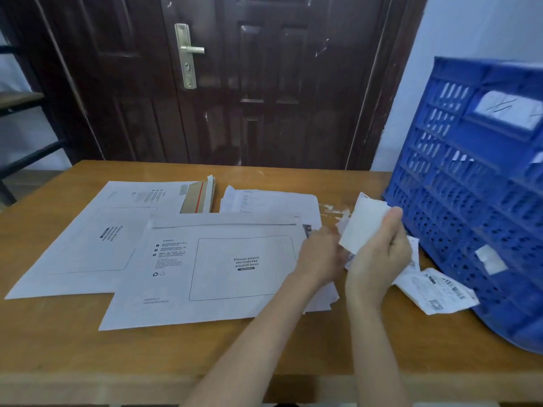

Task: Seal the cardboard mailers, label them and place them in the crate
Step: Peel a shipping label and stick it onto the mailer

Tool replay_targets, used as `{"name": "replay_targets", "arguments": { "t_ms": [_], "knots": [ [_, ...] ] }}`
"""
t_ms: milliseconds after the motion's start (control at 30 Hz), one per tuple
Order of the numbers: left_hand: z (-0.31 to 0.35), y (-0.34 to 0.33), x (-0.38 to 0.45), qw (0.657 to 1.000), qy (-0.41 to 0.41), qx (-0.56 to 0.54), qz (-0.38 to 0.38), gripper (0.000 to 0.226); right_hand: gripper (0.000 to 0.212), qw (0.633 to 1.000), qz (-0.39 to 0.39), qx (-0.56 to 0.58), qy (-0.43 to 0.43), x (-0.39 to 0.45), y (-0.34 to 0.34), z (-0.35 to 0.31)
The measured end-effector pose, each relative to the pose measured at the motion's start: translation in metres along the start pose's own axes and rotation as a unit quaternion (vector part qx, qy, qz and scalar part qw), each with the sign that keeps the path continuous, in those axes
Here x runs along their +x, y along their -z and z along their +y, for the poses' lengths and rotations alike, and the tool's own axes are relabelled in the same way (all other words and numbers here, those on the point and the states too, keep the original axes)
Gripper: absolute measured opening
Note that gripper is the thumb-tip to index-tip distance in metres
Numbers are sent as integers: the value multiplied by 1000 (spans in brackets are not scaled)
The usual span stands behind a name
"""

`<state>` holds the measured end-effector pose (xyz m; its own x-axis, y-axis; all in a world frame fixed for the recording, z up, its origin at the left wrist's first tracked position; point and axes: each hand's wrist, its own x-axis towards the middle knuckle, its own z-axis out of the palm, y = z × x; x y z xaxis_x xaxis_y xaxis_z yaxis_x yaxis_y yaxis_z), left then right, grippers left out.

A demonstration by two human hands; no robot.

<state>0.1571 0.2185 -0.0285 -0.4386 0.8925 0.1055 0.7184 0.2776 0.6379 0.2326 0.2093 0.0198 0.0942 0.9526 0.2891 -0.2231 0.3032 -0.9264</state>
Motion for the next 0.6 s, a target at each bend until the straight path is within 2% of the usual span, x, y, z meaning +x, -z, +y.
{"name": "replay_targets", "arguments": {
  "t_ms": [33,67,133,200,300,433,500,600],
  "knots": [
    [-2,-2,1,999,8,24,39,18,44,1000,-7,-13,11,1,1,5],
    [-3,-2,0,997,21,-9,77,18,44,999,-11,-27,20,3,4,13],
    [-7,6,-4,976,53,-145,152,16,46,997,-20,-61,35,8,6,21],
    [-8,21,-9,938,84,-278,190,16,49,992,-29,-100,78,11,3,30],
    [-11,51,-21,878,126,-441,136,32,47,970,-84,-162,160,7,-4,39],
    [-28,86,-41,844,161,-512,-6,48,33,919,-158,-267,243,-9,-18,45],
    [-41,97,-49,822,151,-549,-17,48,31,900,-197,-292,255,-18,-26,49],
    [-61,107,-61,801,140,-581,23,43,33,876,-250,-316,267,-34,-37,54]
  ]
}}
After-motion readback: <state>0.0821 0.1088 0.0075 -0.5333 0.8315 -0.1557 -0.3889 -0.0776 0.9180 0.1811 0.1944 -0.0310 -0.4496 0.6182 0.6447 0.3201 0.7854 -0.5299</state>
